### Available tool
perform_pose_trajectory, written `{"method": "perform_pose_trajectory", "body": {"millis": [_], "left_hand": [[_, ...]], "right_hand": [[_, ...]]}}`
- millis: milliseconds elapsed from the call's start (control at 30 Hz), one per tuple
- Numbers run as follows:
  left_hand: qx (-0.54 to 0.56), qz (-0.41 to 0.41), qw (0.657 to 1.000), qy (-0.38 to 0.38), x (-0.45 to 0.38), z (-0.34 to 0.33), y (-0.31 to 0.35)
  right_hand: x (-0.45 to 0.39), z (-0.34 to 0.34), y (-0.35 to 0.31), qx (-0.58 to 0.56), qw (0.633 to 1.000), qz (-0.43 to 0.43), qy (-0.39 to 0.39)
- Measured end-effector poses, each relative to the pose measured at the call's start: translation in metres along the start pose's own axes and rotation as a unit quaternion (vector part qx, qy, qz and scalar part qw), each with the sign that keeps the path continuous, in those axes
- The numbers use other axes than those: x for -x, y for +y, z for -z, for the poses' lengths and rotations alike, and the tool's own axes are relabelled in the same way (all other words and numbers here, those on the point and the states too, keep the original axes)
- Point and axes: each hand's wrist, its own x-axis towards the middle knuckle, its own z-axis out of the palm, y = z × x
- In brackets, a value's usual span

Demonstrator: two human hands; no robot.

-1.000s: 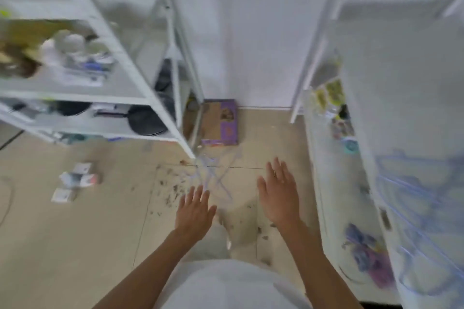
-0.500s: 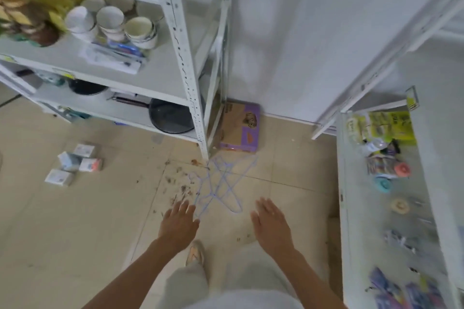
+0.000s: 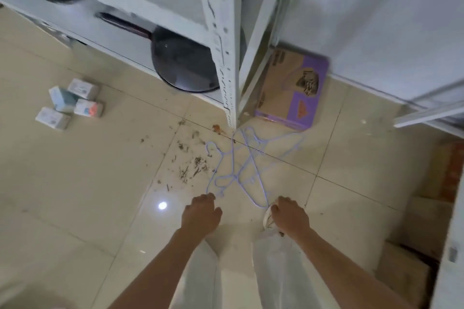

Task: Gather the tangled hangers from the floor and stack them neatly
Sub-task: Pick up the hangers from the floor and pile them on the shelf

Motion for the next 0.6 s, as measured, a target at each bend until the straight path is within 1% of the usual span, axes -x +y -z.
{"method": "perform_pose_trajectory", "body": {"millis": [67, 167, 333, 400, 467, 600], "left_hand": [[0.011, -0.002, 1.000, -0.020, -0.059, -0.038, 0.001], [0.017, 0.008, 1.000, -0.012, -0.146, -0.089, -0.006], [0.010, 0.032, 0.999, 0.041, -0.270, -0.153, -0.027], [-0.002, 0.037, 0.997, 0.073, -0.312, -0.165, -0.038], [-0.003, 0.037, 0.994, 0.106, -0.350, -0.172, -0.049], [0.033, 0.059, 0.985, 0.161, -0.410, -0.172, -0.061]], "right_hand": [[-0.064, -0.021, 0.002, -0.052, 0.998, -0.037, -0.008], [-0.156, -0.060, 0.000, -0.118, 0.991, -0.062, 0.004], [-0.277, -0.128, -0.014, -0.123, 0.990, -0.039, 0.053], [-0.319, -0.145, -0.026, -0.137, 0.987, -0.041, 0.073], [-0.356, -0.155, -0.039, -0.164, 0.980, -0.067, 0.091], [-0.417, -0.167, -0.057, -0.214, 0.962, -0.118, 0.120]]}}
